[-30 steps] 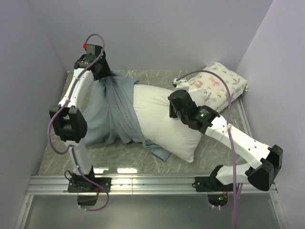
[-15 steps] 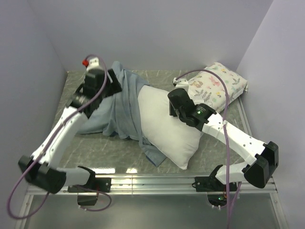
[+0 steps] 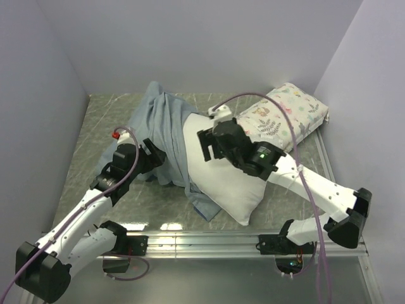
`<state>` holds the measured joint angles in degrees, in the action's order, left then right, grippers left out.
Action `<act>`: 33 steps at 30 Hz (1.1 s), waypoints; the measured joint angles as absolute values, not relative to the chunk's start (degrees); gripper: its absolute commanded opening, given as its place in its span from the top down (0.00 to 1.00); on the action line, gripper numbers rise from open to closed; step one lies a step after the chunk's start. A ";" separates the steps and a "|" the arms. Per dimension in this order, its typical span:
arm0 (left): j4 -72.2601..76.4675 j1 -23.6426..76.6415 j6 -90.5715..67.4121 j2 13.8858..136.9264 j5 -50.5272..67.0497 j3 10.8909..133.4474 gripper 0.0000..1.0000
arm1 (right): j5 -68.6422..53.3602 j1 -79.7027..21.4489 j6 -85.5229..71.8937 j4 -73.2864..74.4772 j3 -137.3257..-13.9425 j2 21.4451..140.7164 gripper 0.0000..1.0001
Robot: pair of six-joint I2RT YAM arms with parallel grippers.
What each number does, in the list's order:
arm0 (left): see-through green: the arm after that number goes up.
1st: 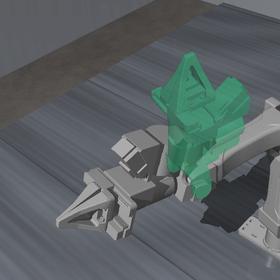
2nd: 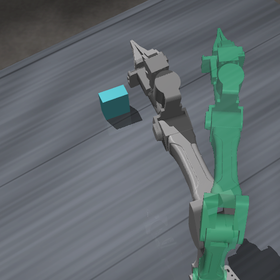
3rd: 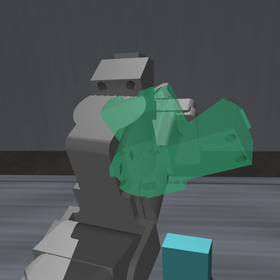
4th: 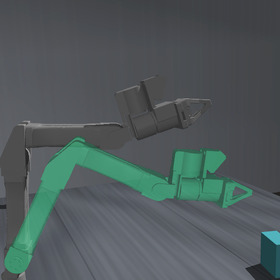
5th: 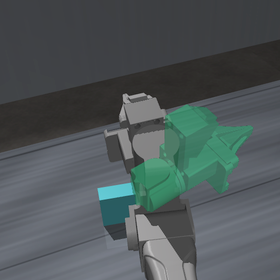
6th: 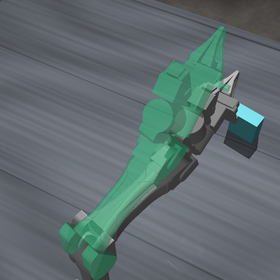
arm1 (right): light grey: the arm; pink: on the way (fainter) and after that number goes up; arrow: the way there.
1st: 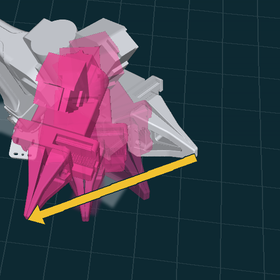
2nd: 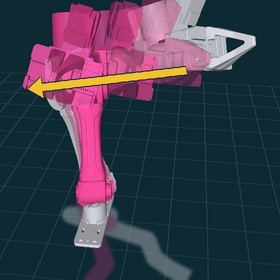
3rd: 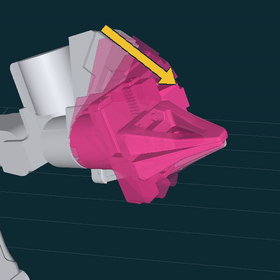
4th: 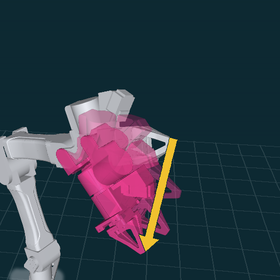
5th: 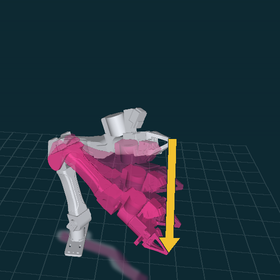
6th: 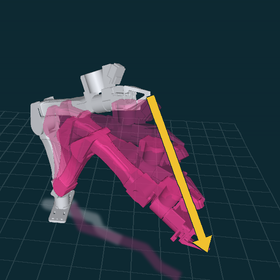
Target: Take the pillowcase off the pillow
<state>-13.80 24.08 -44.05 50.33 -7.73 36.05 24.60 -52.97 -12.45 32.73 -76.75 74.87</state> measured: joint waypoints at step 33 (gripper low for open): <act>-20.32 2.59 -50.57 60.10 -14.85 50.83 1.00 | 35.33 -59.57 -12.99 48.03 -98.10 91.05 1.00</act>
<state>-20.32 2.59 -50.57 60.10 -14.85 50.83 35.33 -59.57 -12.99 48.03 -98.10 91.05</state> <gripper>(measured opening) 0.020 0.028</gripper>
